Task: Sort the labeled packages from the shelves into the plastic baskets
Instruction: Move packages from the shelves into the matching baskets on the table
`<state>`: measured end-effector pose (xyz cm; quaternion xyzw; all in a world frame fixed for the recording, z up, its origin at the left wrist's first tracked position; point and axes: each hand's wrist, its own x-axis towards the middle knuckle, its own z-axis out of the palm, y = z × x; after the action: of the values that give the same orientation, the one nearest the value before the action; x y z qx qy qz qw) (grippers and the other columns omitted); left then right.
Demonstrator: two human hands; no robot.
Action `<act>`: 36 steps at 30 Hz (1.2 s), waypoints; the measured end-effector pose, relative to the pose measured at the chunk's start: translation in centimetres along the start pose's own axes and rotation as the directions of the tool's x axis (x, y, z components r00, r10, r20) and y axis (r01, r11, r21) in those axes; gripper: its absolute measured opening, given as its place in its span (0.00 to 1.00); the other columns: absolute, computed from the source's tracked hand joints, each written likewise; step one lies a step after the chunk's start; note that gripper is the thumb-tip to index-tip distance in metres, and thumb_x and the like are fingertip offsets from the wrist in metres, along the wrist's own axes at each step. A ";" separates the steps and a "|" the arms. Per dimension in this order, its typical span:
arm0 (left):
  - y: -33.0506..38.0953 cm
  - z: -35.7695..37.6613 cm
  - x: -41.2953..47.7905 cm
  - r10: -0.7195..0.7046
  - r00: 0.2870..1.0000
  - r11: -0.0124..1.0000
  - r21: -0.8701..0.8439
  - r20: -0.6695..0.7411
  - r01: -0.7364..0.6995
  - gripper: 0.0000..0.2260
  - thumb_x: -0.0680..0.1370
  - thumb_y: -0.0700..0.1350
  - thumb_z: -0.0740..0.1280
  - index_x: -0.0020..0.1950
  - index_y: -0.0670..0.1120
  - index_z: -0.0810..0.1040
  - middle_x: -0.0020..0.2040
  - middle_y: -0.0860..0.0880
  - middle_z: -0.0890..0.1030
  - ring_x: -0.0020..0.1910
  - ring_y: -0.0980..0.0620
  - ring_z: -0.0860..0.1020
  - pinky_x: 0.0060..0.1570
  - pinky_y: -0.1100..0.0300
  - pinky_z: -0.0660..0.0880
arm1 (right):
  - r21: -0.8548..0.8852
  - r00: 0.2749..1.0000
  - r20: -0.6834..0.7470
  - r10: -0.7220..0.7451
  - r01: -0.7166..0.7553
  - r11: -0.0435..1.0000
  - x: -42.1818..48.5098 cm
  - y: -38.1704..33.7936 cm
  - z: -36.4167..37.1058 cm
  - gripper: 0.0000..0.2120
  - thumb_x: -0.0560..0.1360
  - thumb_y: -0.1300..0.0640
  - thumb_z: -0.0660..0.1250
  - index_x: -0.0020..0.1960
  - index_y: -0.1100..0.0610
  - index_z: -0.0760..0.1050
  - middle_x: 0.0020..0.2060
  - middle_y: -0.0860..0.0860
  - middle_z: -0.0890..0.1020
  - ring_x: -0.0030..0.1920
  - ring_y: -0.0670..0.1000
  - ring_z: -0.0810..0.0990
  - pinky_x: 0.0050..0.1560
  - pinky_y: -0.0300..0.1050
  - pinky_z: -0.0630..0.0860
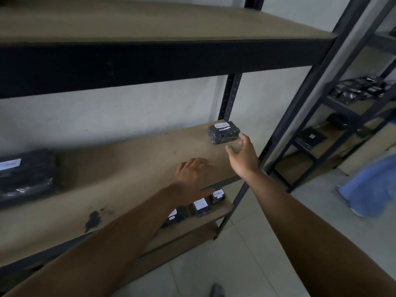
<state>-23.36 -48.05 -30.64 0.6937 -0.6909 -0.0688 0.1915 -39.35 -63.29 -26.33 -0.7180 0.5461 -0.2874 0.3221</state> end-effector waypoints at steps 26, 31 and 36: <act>1.5 4.7 5.1 -0.176 0.982 0.984 0.016 -0.063 0.177 0.33 0.71 0.70 0.73 0.75 0.64 0.73 0.77 0.64 0.68 0.76 0.58 0.67 0.78 0.54 0.61 | 0.568 0.974 0.003 0.227 -0.189 0.801 12.1 4.9 3.7 0.10 0.85 0.55 0.66 0.53 0.56 0.85 0.45 0.52 0.87 0.41 0.51 0.87 0.40 0.47 0.87; 1.7 4.7 5.1 -0.189 0.980 0.982 0.016 -0.070 0.190 0.33 0.71 0.69 0.74 0.75 0.65 0.74 0.76 0.65 0.68 0.76 0.59 0.67 0.77 0.57 0.61 | 0.631 0.970 0.046 0.237 -0.212 0.746 11.8 5.1 3.5 0.10 0.86 0.57 0.65 0.58 0.60 0.83 0.49 0.52 0.85 0.48 0.53 0.86 0.43 0.45 0.87; 1.9 4.4 5.0 -0.190 0.980 0.981 0.023 -0.060 0.192 0.33 0.71 0.69 0.74 0.75 0.64 0.73 0.77 0.65 0.68 0.76 0.59 0.66 0.77 0.58 0.59 | 0.641 0.966 0.061 0.250 -0.230 0.733 11.6 5.3 3.4 0.10 0.86 0.57 0.64 0.60 0.59 0.83 0.45 0.45 0.83 0.43 0.46 0.84 0.44 0.43 0.86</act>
<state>-26.56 -53.69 -33.18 0.7611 -0.6164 -0.0568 0.1937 -37.19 -75.06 -31.84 -0.4832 0.5073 -0.4232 0.5745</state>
